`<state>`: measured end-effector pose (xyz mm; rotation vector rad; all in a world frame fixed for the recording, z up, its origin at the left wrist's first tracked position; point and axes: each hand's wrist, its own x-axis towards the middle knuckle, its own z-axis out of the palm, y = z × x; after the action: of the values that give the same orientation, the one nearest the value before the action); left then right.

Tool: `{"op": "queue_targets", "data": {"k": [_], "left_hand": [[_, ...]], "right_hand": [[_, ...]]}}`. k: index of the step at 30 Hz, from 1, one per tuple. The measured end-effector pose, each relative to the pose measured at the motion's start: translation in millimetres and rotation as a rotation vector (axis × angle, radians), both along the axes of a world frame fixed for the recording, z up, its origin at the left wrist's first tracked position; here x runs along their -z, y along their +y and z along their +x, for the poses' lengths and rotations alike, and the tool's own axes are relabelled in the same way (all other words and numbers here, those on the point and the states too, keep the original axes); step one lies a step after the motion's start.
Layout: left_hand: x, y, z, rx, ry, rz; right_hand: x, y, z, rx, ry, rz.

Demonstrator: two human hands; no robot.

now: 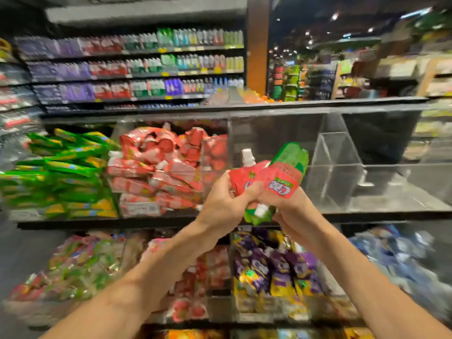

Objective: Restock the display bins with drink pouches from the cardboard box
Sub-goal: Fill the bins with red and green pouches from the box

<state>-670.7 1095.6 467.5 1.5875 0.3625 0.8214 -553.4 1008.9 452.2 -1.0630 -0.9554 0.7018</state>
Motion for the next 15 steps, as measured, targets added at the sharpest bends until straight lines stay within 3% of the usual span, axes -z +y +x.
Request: {"op": "queue_targets", "data": {"k": [7,12,15], "left_hand": [[44,-82,52,0.221,-0.005,-0.153],[51,-145,83,0.245,0.027,-0.091],[47,-179,99,0.227,0.047,-0.077]], "right_hand": [[17,-116,25,0.373,-0.192,-0.117],[19,-196,47,0.462,-0.160,-0.241],[16,-236,64,0.494,-0.045,-0.317]]}}
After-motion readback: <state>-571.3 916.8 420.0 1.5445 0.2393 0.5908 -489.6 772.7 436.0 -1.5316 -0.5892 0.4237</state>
